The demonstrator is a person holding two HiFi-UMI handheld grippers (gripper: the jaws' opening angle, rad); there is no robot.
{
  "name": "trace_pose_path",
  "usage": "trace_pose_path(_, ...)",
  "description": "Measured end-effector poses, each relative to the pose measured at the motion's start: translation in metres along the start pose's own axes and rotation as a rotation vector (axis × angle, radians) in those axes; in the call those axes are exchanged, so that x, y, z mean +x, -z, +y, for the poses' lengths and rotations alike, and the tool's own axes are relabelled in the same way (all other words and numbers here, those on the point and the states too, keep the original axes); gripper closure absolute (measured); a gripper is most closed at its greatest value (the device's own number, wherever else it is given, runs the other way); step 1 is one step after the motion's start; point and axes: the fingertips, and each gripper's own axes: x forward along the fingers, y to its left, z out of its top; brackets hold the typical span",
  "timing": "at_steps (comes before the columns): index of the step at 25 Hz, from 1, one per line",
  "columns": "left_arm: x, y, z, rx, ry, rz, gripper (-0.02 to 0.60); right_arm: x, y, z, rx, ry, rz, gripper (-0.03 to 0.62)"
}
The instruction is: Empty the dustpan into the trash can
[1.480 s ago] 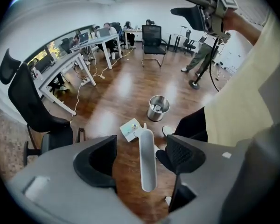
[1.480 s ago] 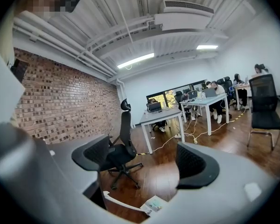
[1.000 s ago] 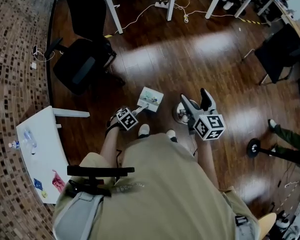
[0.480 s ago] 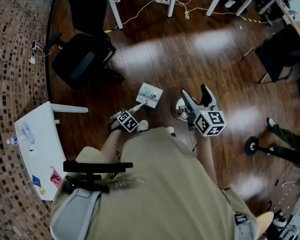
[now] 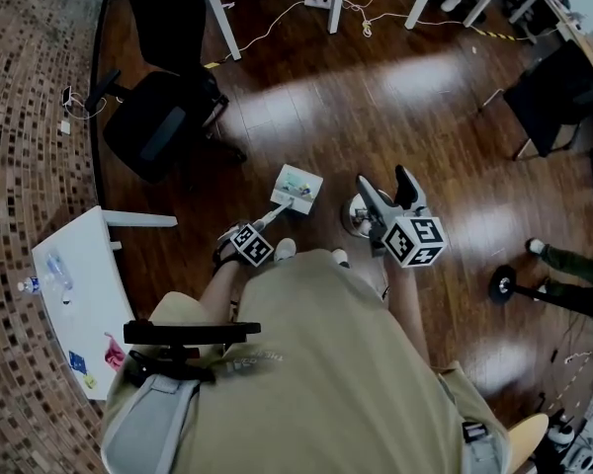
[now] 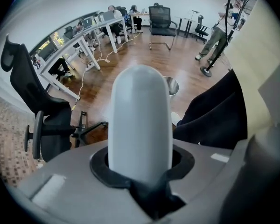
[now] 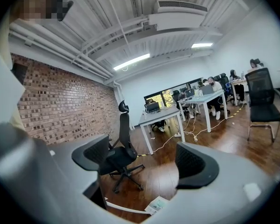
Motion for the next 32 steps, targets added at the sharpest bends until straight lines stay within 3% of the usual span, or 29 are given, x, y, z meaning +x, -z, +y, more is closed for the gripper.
trace_pose_path(6,0.002,-0.023,0.012,0.058,-0.046,0.002,0.488,-0.007,0.007,-0.006,0.030,0.019,-0.013,0.157)
trace_pose_path(11,-0.005,-0.049,0.025,0.059,0.005,-0.020,0.581,-0.016,0.007,-0.011,0.040,0.044,-0.024,0.163)
trace_pose_path(18,-0.037,-0.111,0.078,0.019,-0.053,-0.153,0.581,-0.035,0.012,-0.028,0.065,0.107,-0.034,0.163)
trace_pose_path(24,-0.056,-0.135,0.090,0.094,-0.061,-0.152,0.581,-0.051,0.017,-0.038,0.084,0.149,-0.044,0.163)
trace_pose_path(32,-0.096,-0.133,0.096,0.191,-0.007,-0.142,0.581,-0.071,0.021,-0.055,0.112,0.205,-0.061,0.163)
